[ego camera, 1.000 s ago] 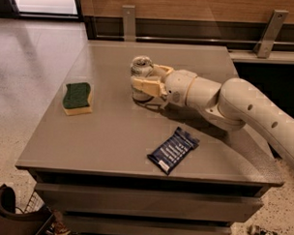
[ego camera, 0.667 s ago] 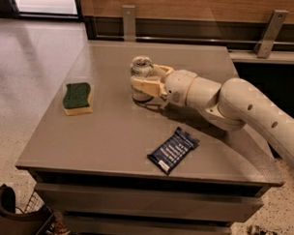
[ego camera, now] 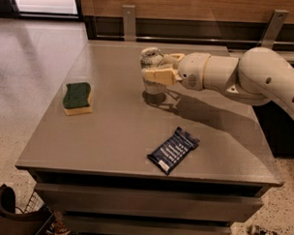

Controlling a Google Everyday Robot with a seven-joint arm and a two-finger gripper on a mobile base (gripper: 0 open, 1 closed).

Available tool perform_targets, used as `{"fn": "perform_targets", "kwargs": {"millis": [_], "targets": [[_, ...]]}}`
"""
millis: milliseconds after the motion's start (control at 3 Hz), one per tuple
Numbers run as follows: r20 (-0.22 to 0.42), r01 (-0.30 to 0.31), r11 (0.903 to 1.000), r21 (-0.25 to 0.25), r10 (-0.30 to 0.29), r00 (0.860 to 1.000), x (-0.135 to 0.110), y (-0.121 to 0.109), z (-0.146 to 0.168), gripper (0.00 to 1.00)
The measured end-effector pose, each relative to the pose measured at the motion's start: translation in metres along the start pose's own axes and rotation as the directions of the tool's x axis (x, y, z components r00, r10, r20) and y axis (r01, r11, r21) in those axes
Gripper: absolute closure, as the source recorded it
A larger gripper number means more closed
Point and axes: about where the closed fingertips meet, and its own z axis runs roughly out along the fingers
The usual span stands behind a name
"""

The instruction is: Knock 7up can over

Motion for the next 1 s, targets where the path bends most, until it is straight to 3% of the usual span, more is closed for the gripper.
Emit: {"fn": "perform_targets", "kwargs": {"millis": [333, 667, 1000], "targets": [[-0.142, 0.031, 0.9988, -0.037, -0.036, 0.989, -0.005, -0.008, -0.016, 1.0], [-0.231, 0.05, 0.9972, -0.056, -0.062, 0.971, -0.002, -0.009, -0.024, 1.0], [-0.375, 0.09, 0.9921, -0.087, -0.117, 0.92, 0.007, -0.002, -0.026, 1.0]]}}
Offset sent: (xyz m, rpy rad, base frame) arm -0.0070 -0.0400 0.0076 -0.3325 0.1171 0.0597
